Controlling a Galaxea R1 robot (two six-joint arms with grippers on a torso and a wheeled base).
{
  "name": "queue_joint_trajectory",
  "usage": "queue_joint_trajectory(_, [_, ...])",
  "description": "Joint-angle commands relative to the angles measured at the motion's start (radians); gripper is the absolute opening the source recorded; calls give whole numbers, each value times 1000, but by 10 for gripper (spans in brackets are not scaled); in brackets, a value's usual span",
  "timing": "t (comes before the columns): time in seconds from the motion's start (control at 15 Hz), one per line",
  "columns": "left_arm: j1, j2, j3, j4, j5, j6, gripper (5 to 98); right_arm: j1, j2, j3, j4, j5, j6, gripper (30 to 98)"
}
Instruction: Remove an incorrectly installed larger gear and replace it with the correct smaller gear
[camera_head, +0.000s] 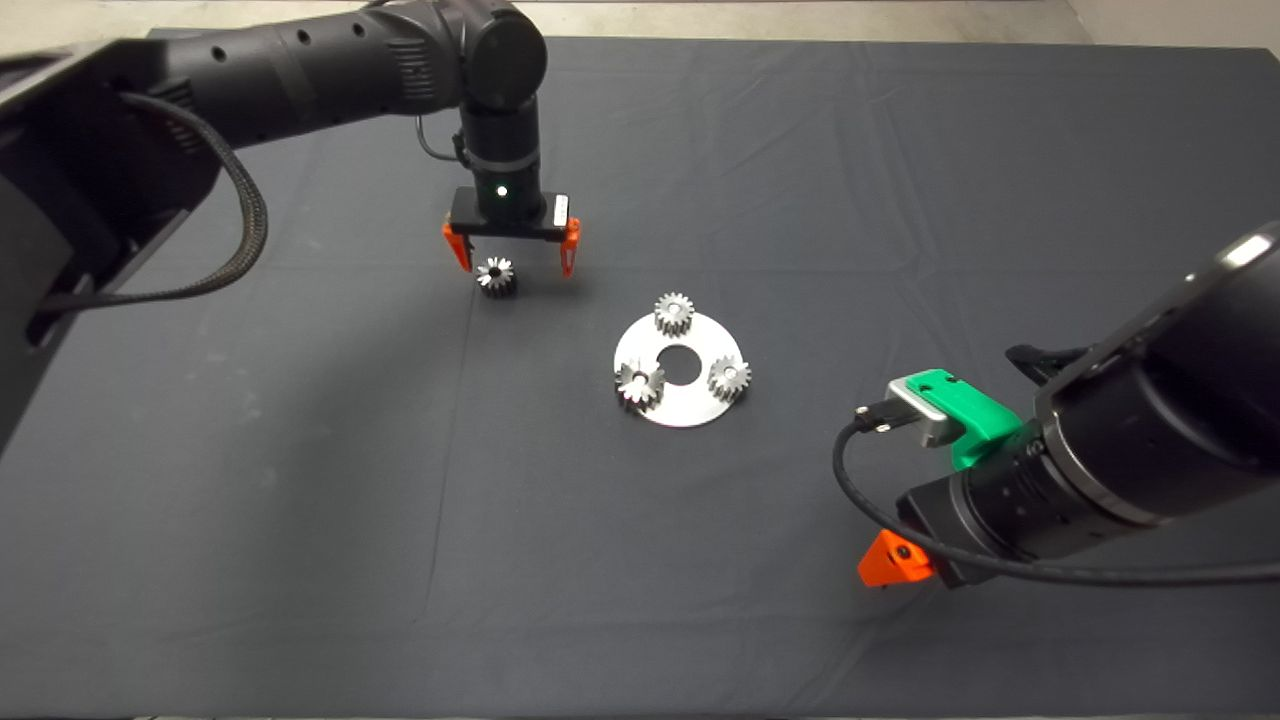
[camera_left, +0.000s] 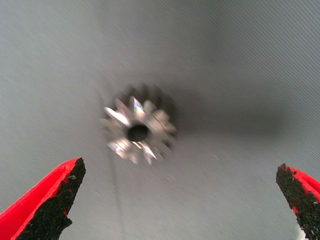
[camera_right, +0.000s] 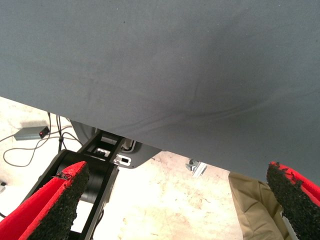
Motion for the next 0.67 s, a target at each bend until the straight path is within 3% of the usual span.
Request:
queue_joint_trajectory(0.0, [8, 0, -50, 35, 61, 39, 983, 9, 16, 11, -5, -82, 6, 940])
queue_joint_trajectory(0.27, [46, 6, -104, 60, 56, 73, 983, 6, 23, 10, -4, -82, 8, 940])
queue_joint_trajectory(0.6, [51, 15, -116, 60, 50, 78, 983, 6, 23, 5, -5, -82, 6, 940])
